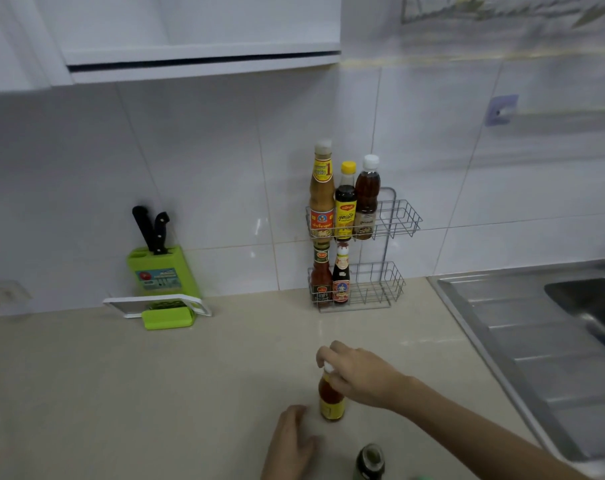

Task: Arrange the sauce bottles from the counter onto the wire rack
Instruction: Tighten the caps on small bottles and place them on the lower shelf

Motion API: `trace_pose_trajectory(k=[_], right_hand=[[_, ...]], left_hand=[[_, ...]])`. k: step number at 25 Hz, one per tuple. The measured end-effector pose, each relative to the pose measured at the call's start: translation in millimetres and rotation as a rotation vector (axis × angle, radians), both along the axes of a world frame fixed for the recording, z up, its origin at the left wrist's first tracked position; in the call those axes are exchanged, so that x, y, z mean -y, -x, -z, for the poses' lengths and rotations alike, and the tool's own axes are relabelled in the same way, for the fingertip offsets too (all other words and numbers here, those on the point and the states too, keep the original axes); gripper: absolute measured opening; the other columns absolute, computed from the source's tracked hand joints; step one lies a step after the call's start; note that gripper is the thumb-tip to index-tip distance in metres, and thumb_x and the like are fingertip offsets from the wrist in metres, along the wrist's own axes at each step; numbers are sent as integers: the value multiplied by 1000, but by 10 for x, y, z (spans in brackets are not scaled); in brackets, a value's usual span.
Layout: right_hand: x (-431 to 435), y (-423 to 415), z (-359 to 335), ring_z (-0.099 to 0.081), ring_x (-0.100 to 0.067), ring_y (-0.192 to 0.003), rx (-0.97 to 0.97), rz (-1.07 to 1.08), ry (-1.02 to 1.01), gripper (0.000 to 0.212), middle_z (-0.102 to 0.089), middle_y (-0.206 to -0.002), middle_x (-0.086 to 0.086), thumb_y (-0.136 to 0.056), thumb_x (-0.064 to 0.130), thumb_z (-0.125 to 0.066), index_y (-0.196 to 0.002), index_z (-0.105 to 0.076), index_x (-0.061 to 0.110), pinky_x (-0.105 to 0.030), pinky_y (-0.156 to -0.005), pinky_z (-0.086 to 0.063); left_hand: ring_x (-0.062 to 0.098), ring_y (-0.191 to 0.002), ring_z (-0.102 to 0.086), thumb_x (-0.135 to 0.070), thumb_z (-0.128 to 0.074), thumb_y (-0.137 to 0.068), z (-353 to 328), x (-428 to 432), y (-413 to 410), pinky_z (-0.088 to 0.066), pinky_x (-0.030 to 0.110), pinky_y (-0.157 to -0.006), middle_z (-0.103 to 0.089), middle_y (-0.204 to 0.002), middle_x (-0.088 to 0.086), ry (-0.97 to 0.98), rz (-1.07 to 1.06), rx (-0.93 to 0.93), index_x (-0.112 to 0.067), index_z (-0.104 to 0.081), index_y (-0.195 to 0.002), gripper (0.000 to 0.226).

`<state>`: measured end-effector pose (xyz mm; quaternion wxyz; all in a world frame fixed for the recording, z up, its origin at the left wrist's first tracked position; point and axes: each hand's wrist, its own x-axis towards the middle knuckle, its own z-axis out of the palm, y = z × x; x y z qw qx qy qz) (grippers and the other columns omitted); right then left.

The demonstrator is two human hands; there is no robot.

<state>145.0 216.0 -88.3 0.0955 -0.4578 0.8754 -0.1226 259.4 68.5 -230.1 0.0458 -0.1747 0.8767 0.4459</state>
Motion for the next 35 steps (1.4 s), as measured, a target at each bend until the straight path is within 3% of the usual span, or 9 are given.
trace_pose_trajectory(k=[4,8,13,16,21,23,27,31,35], right_hand=[[-38,49,174,-56,-23,-88,199,137,210,31,-55,-103,-2,-86,37,-59,-108,-48,18,-30,-72,-43],[-57,79,382,-60,-14,-78,418,483,471,27,-64,-88,2,-80,36,-70,-97,-56,20,-19,-61,-42],[-124,381,474,-65,-25,-98,620,623,672,6,-70,-99,-10,-92,19,-59,-97,-61,18,-37,-85,-52],[-212,570,589,-65,-24,-103,738,690,753,10,-71,-104,-9,-95,17,-54,-97,-59,24,-49,-94,-52],[-362,1092,405,-63,-22,-101,774,890,1121,15,-66,-108,-13,-98,14,-46,-107,-57,7,-29,-79,-53],[-424,1382,264,-61,-23,-99,736,970,1295,19,-63,-107,-14,-99,13,-44,-108,-54,0,-32,-82,-51],[-469,1995,91,-59,-16,-90,657,1092,1542,16,-57,-111,-14,-100,12,-43,-113,-50,6,-36,-86,-51],[-452,2436,112,-60,-16,-96,632,1023,1510,12,-61,-113,-14,-99,14,-44,-104,-54,9,-39,-96,-45],[-300,2716,243,-49,-23,-85,607,937,1417,23,-50,-87,-13,-99,19,-47,-77,-44,13,-36,-79,-45]], left_hand=[[9,-113,-56,-27,-62,-78,-94,-6,168,-45,22,-97,-56,-120,-5,-86,-2,-32,-28,-48,-115,39],[10,-108,-56,-15,-61,-79,-165,36,305,-42,12,-85,-58,-112,-5,-138,-48,-46,-25,-50,-107,32],[10,-103,-59,-1,-61,-83,-150,70,458,-44,1,-78,-60,-103,-8,-204,-46,-41,-19,-53,-104,28],[3,-93,-63,-2,-64,-84,-163,98,604,-46,4,-78,-64,-100,-6,-256,-55,-46,-24,-55,-96,26],[2,-78,-66,5,-64,-81,-164,338,1088,-47,7,-72,-68,-86,4,-339,-141,-79,-16,-60,-87,22],[-3,-68,-63,12,-60,-83,-185,453,1306,-46,6,-66,-66,-83,7,-359,-194,-87,-13,-60,-86,25],[15,-76,-58,12,-57,-85,-239,619,1757,-47,23,-68,-65,-82,7,-450,-294,-136,-7,-61,-89,20],[18,-82,-59,11,-57,-85,-216,703,2106,-48,32,-74,-66,-87,10,-488,-346,-133,1,-62,-100,18],[19,-86,-60,10,-55,-84,-223,629,2326,-51,39,-84,-66,-94,12,-466,-341,-119,-2,-62,-99,21]])
